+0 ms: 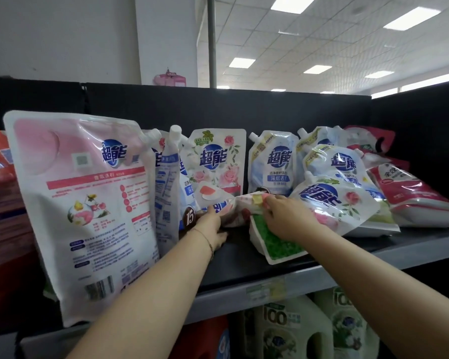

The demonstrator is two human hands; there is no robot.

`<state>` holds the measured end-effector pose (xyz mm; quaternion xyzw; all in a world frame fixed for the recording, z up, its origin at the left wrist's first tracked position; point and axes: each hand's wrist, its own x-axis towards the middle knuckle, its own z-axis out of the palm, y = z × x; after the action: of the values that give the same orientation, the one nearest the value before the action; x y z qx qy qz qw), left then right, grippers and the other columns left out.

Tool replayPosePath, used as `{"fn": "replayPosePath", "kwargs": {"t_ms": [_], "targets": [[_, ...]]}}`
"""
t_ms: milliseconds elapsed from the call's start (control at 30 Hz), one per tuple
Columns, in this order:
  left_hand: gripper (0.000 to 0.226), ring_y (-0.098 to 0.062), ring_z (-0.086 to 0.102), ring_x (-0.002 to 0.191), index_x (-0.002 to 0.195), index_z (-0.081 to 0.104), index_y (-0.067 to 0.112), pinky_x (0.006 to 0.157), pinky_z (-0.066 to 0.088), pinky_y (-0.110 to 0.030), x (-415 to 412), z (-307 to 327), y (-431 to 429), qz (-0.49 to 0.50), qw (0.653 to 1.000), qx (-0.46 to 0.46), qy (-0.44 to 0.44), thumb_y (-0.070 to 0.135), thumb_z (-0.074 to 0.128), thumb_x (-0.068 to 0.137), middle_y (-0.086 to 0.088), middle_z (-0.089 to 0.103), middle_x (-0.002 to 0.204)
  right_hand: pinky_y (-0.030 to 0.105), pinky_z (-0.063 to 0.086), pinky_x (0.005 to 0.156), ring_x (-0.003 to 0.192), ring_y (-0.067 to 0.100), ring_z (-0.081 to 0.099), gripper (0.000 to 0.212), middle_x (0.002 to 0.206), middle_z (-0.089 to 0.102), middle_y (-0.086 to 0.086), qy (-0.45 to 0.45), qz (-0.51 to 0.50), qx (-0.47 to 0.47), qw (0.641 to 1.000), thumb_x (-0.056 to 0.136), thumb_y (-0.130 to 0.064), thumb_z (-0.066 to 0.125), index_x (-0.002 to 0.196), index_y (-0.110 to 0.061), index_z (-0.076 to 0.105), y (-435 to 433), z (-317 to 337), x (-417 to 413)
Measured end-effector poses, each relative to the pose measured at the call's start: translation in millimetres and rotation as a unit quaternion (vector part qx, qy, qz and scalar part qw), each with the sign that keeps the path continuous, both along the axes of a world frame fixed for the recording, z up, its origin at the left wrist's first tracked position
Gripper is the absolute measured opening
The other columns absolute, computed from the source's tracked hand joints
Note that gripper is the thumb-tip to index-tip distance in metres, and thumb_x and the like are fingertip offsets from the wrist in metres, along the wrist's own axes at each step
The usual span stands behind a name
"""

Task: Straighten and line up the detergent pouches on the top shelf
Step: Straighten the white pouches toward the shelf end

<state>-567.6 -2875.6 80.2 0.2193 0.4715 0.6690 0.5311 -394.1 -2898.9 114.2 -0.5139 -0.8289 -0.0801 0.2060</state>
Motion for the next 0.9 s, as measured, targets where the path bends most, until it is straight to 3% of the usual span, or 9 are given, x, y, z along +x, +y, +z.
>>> {"fn": "replayPosePath", "kwargs": {"t_ms": [100,233,333,433,600,767,900], "targets": [[0.034,-0.021,0.049,0.123,0.129,0.046,0.011,0.099,0.041,-0.045,0.6,9.7,12.7,0.016,0.999,-0.011,0.037,0.022,0.029,0.101,-0.003,0.054,0.131,0.04,0.042,0.095,0.119,0.031,0.051,0.041,0.138,0.049,0.009,-0.017,-0.017,-0.01,1.0,0.097,-0.026,0.035,0.136,-0.014,0.04,-1.0,1.8,-3.1],[0.042,-0.035,0.049,0.125,0.138,0.04,0.011,0.089,0.04,-0.052,12.1,37.8,-2.4,0.056,0.995,0.002,0.079,0.012,0.025,0.099,-0.012,0.051,0.136,0.041,0.04,0.1,0.122,0.031,0.049,0.042,0.137,0.048,0.013,-0.019,-0.038,-0.034,0.998,0.095,-0.023,0.041,0.136,-0.012,0.04,-3.9,5.6,-6.3],[0.047,-0.037,0.055,0.118,0.138,0.04,0.01,0.087,0.044,-0.055,15.6,52.6,2.1,0.066,0.995,0.029,0.071,0.033,0.022,0.102,-0.016,0.055,0.133,0.051,0.032,0.106,0.13,0.041,0.038,0.064,0.146,0.033,0.019,0.006,-0.05,-0.054,0.997,0.093,-0.033,0.048,0.148,-0.017,0.02,-4.5,5.6,-12.8],[0.055,-0.036,0.064,0.096,0.119,0.05,0.012,0.074,0.054,-0.051,17.6,71.5,9.8,0.1,0.986,0.054,0.12,0.055,0.025,0.096,-0.014,0.065,0.11,0.055,0.027,0.107,0.132,0.048,0.029,0.08,0.147,0.025,0.025,0.022,-0.071,-0.066,0.995,0.09,-0.035,0.054,0.15,-0.018,0.004,-2.4,5.1,-22.4],[0.056,-0.035,0.064,0.098,0.124,0.053,0.015,0.087,0.053,-0.048,30.8,107.1,0.3,0.143,0.943,0.122,0.273,0.054,0.028,0.093,-0.012,0.065,0.109,0.05,0.036,0.101,0.126,0.046,0.038,0.079,0.139,0.036,0.029,0.157,-0.076,-0.059,0.983,0.087,-0.02,0.058,0.145,-0.004,0.006,0.9,10.1,-45.8],[0.052,-0.032,0.058,0.112,0.128,0.054,0.009,0.097,0.047,-0.044,29.3,124.0,-21.0,0.203,0.886,0.138,0.394,0.043,0.026,0.101,-0.013,0.062,0.121,0.052,0.033,0.103,0.128,0.046,0.031,0.098,0.146,0.023,0.023,0.226,-0.015,-0.053,0.973,0.085,-0.012,0.066,0.149,-0.018,-0.008,0.9,10.5,-60.8],[0.047,-0.028,0.059,0.106,0.118,0.058,0.006,0.096,0.047,-0.042,33.0,134.8,-35.1,0.22,0.848,0.164,0.453,0.038,0.027,0.103,-0.012,0.064,0.112,0.05,0.041,0.096,0.122,0.042,0.039,0.087,0.138,0.038,0.015,0.301,0.049,-0.006,0.952,0.084,-0.006,0.065,0.146,-0.024,0.007,0.7,13.3,-63.6]]}}
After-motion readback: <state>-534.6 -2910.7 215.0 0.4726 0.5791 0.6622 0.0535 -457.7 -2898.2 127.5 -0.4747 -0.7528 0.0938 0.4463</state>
